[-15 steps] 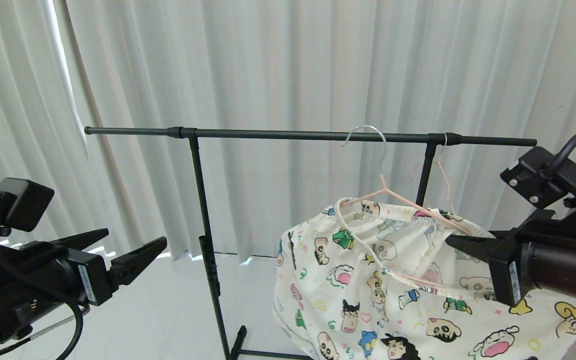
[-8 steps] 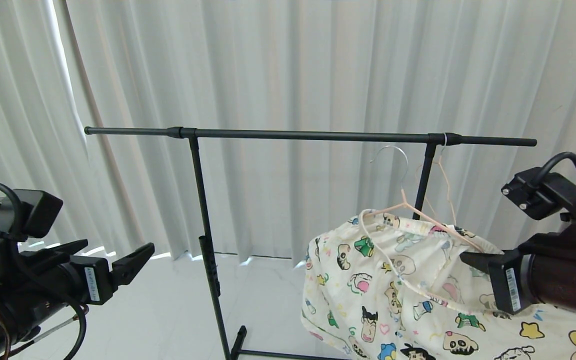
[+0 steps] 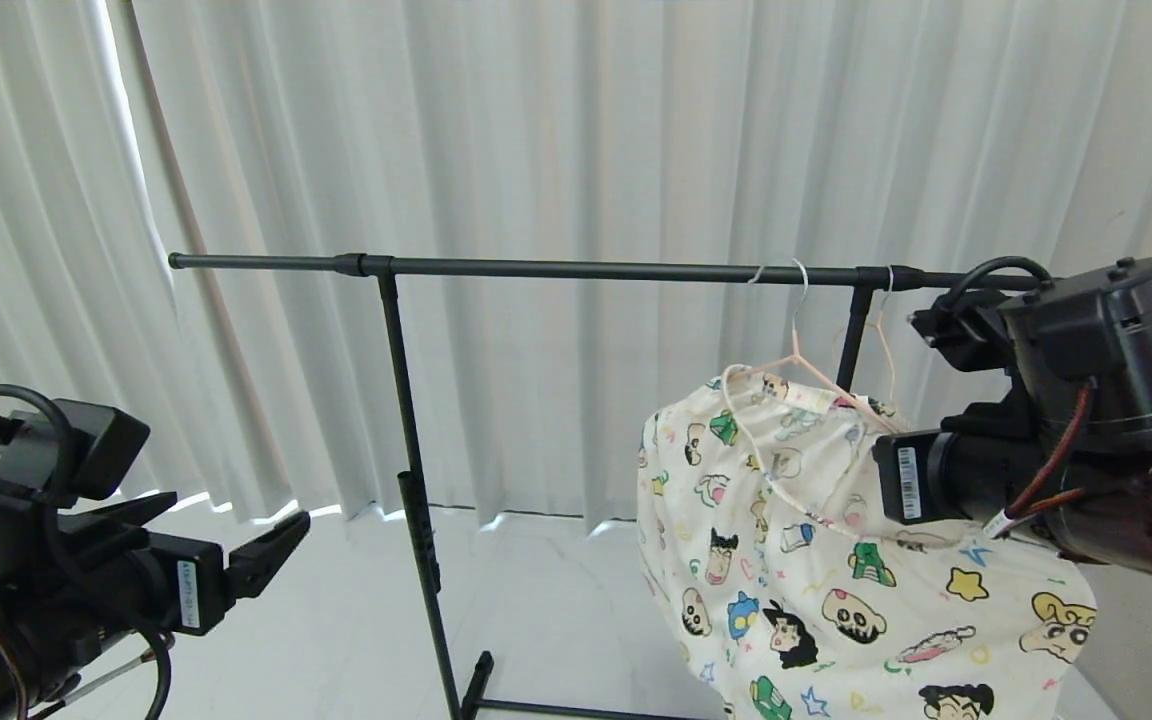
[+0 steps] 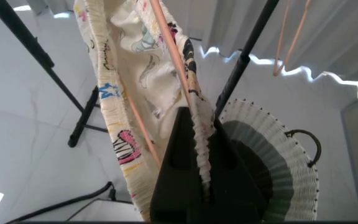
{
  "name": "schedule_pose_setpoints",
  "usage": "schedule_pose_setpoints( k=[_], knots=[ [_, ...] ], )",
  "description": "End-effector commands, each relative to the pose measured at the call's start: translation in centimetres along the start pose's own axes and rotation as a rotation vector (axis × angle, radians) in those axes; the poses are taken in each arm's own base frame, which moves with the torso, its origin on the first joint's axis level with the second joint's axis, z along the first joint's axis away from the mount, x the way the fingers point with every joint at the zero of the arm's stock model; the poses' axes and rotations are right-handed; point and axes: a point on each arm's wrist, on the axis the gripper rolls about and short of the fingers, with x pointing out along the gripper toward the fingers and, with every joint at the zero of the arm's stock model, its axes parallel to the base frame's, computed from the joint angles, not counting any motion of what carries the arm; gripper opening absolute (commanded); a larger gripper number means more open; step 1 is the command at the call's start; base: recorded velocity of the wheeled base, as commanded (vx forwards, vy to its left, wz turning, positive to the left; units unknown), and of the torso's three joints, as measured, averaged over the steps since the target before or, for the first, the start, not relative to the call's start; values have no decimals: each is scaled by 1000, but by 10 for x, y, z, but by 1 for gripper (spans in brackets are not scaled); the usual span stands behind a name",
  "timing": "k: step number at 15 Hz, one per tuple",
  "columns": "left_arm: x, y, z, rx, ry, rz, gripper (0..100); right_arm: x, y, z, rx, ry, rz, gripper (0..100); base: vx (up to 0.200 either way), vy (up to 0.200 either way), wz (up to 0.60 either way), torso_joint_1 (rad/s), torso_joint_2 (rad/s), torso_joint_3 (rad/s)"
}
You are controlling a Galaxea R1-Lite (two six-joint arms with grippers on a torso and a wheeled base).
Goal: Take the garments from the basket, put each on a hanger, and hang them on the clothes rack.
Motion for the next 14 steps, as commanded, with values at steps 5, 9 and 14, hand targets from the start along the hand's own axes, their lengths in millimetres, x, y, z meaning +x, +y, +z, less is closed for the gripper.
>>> schedule_pose_setpoints(
  k=[5, 9, 14],
  knots=[
    [-1, 0, 0, 0, -2, 0, 100, 7, 6, 6, 8, -16, 2, 0, 0, 160, 0, 0, 2, 1],
    [0, 0, -1, 0, 2, 0, 100, 11, 2, 11, 32, -49, -40, 0, 0, 0, 0, 0, 0, 0],
    [-4, 0, 2, -4, -25, -5, 100, 15, 4, 23, 75, -133, -20, 0, 120, 0, 0, -2, 0, 1]
  ],
)
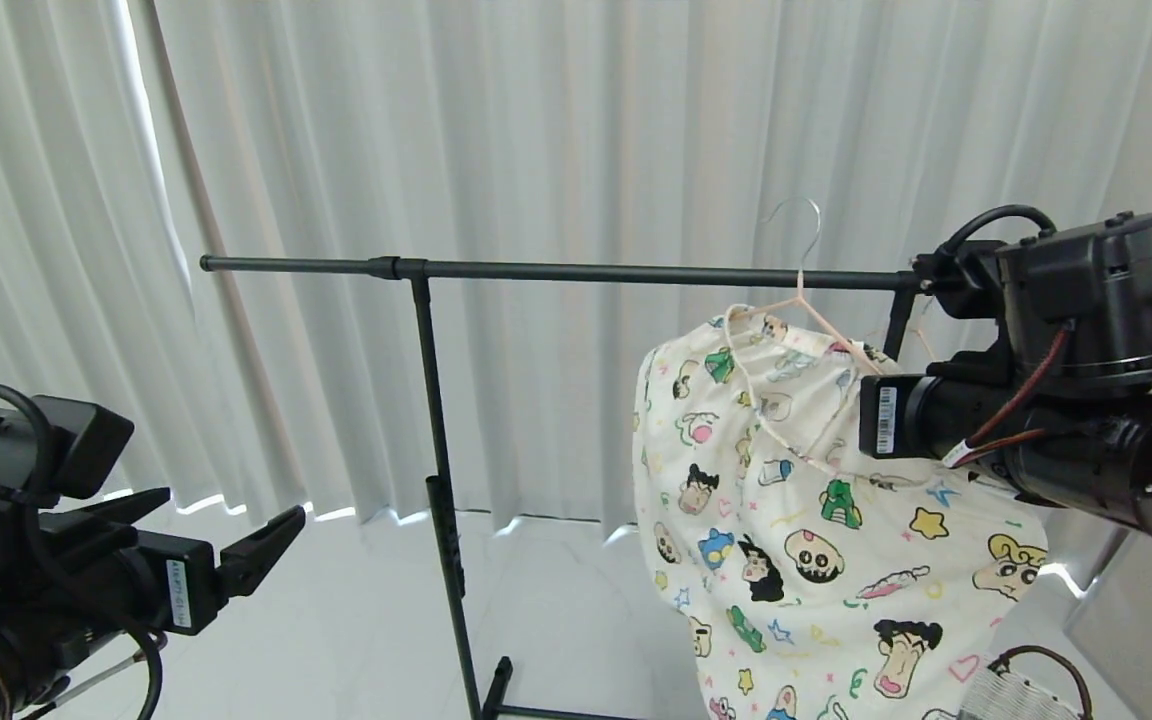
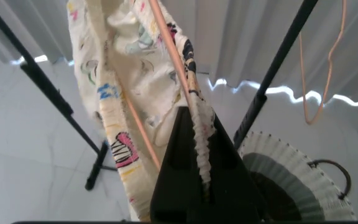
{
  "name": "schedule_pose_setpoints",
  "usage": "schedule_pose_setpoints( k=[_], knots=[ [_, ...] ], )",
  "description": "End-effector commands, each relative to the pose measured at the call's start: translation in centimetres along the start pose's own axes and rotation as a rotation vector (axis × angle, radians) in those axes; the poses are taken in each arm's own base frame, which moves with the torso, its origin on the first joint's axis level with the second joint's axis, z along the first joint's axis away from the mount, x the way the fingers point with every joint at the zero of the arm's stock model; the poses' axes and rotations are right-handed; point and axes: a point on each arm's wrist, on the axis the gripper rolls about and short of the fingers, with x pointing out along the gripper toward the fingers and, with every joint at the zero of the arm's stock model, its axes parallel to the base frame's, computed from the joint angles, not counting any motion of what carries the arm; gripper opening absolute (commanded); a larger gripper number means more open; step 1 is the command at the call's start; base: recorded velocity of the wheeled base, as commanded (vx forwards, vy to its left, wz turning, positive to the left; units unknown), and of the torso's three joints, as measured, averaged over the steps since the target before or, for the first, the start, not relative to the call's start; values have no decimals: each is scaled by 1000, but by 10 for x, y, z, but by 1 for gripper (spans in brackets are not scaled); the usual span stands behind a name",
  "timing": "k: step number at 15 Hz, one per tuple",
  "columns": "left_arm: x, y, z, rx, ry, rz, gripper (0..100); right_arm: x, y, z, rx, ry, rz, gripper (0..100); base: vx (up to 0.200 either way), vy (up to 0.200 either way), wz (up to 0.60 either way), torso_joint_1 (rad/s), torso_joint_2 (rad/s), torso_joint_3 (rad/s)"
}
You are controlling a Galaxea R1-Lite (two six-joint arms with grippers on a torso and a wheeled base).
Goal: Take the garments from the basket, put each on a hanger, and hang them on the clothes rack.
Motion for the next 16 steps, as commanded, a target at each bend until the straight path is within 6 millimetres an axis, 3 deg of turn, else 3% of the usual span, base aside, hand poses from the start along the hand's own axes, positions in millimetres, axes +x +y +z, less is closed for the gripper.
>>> schedule_pose_setpoints(
  k=[1, 5, 12, 16],
  knots=[
    [-1, 0, 0, 1, -4, -2, 100, 3, 2, 1, 2, -5, 1, 0, 200, 0, 0, -22, -2, 7],
    [-1, -1, 1, 5, -8, -7, 100, 10, 8, 5, -3, -7, 4, 0, 200, 0, 0, 4, 4, 0],
    [-1, -2, 3, 8, -13, -12, 100, 34, 15, -13, -71, 49, -55, 0, 200, 0, 0, 3, 0, 2],
    [-1, -2, 3, 8, -13, -12, 100, 40, 17, -18, -81, 64, -64, 0, 0, 0, 0, 0, 0, 0]
  ],
)
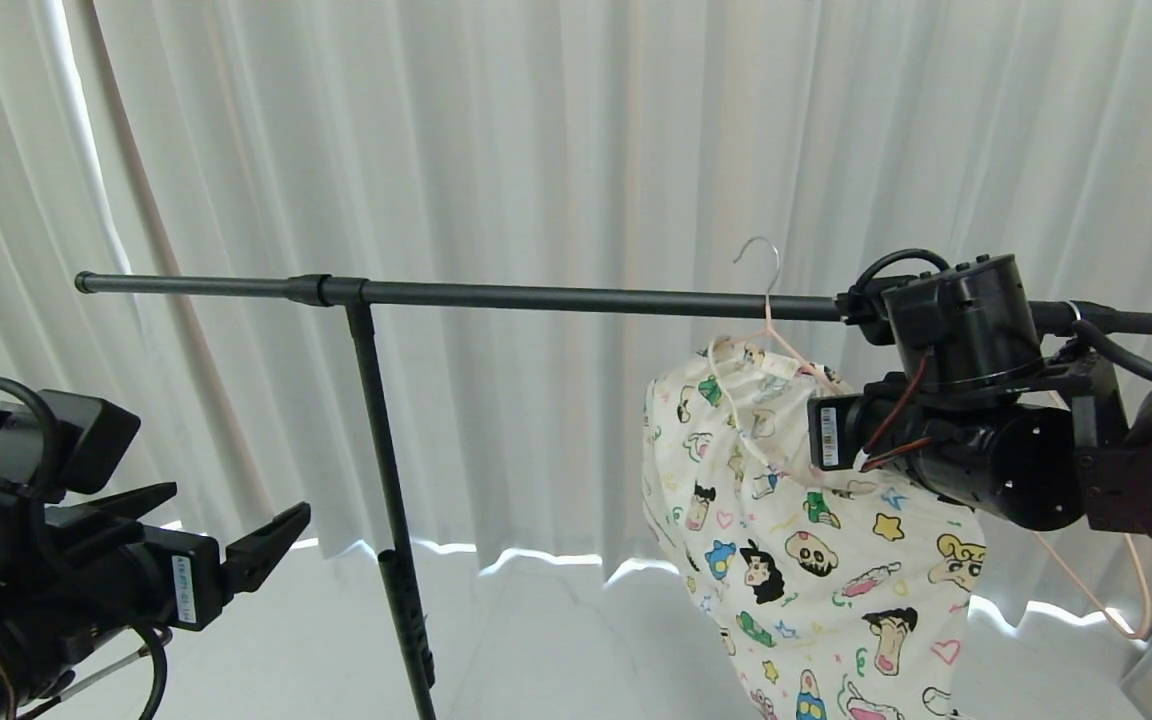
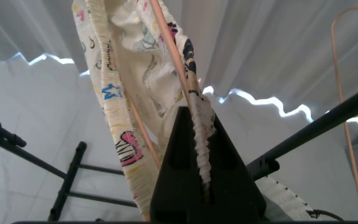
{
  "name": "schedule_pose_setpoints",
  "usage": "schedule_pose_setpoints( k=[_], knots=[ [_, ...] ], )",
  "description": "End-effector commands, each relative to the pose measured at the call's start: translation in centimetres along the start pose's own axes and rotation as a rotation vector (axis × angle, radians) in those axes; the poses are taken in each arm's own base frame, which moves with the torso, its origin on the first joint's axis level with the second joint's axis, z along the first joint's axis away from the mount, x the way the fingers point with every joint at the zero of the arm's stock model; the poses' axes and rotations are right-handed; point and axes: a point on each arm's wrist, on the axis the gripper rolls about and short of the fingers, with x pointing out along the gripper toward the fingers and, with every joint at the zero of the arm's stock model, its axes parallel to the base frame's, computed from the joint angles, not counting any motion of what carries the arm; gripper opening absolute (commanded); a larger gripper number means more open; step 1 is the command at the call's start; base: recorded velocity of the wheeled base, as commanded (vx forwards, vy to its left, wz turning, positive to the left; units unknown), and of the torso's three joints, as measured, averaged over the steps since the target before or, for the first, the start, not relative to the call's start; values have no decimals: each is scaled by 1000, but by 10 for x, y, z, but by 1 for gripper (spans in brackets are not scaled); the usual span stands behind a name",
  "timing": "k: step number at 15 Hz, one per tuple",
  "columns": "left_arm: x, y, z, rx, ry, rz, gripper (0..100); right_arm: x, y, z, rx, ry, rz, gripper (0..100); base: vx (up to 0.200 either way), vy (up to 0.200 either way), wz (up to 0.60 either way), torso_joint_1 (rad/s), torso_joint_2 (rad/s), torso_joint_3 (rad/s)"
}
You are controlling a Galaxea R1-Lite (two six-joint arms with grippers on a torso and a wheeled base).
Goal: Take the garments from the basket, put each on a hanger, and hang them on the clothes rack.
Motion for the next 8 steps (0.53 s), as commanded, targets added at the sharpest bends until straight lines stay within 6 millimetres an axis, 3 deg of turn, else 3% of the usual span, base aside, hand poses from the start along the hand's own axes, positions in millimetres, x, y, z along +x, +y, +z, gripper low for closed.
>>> schedule_pose_setpoints(
  k=[1, 8],
  knots=[
    [0, 0, 0, 0, 0, 1, 100, 3, 2, -3, -6, 10, -3, 0, 0, 0, 0, 0, 0, 0],
    [0, 0, 0, 0, -2, 1, 100, 17, 7, -13, -35, 36, -57, 0, 0, 0, 0, 0, 0, 0]
  ],
)
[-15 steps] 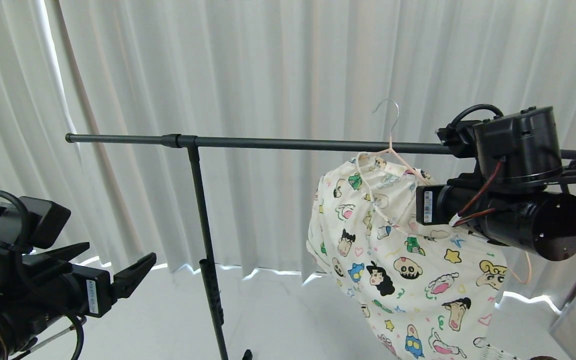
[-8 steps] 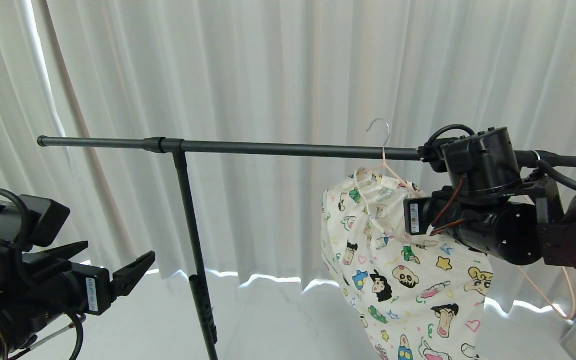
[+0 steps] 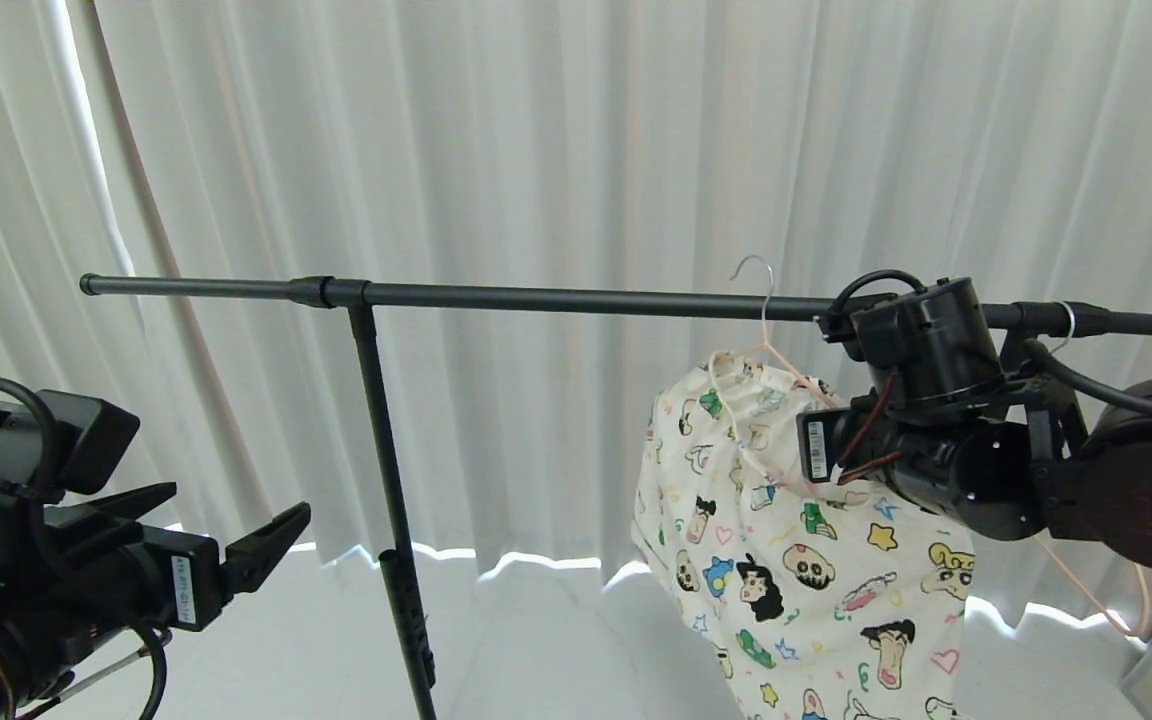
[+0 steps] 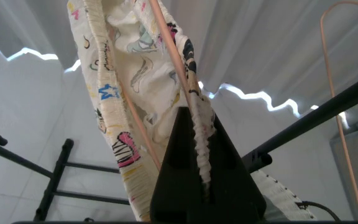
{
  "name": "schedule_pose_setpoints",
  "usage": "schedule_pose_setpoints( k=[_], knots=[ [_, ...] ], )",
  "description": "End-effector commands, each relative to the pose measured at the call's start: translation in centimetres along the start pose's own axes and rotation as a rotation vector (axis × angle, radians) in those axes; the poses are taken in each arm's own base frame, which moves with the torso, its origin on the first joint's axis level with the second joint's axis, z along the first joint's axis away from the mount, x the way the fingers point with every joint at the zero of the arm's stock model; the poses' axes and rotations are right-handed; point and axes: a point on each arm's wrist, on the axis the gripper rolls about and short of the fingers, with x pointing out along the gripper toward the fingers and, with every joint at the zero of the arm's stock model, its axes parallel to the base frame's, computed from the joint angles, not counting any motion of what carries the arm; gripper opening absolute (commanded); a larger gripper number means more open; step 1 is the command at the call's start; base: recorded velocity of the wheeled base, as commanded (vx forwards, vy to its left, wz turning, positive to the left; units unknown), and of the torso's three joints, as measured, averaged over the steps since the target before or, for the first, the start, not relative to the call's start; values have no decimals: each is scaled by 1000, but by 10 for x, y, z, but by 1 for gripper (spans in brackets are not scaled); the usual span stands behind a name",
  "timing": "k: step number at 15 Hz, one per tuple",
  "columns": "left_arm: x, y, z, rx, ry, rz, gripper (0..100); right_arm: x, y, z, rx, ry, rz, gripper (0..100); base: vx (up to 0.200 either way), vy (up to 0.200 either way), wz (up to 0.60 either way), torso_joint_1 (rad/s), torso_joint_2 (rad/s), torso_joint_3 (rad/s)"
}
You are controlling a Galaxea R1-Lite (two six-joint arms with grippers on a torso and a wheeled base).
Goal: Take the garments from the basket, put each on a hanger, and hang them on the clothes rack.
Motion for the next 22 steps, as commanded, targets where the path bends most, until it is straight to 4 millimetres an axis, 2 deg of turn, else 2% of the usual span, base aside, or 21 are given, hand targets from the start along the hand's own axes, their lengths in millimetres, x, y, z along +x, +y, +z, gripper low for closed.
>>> schedule_pose_setpoints(
  k=[1, 13, 14, 18, 20, 22],
  knots=[
    [0, 0, 0, 0, -1, 1, 100, 4, 3, -4, -12, 13, -3, 0, 0, 0, 0, 0, 0, 0],
    [0, 0, -1, 2, 3, 5, 100, -4, 10, -7, -29, 15, 27, 0, 0, 0, 0, 0, 0, 0],
    [0, 0, -1, 1, 3, 8, 100, -4, 11, -7, -31, 15, 30, 100, 0, 0, 0, 0, 0, 0],
    [0, 1, -2, 2, 12, 39, 100, -9, 11, -4, -19, -3, 38, 100, 0, 0, 0, 0, 0, 0],
    [0, 1, -3, 2, 16, 51, 100, -20, 5, 5, -2, -30, 51, 100, 0, 0, 0, 0, 0, 0],
    [0, 1, -3, 2, 16, 51, 100, -39, -9, 12, -17, -38, 47, 100, -100, 0, 0, 4, -4, 4]
  ],
)
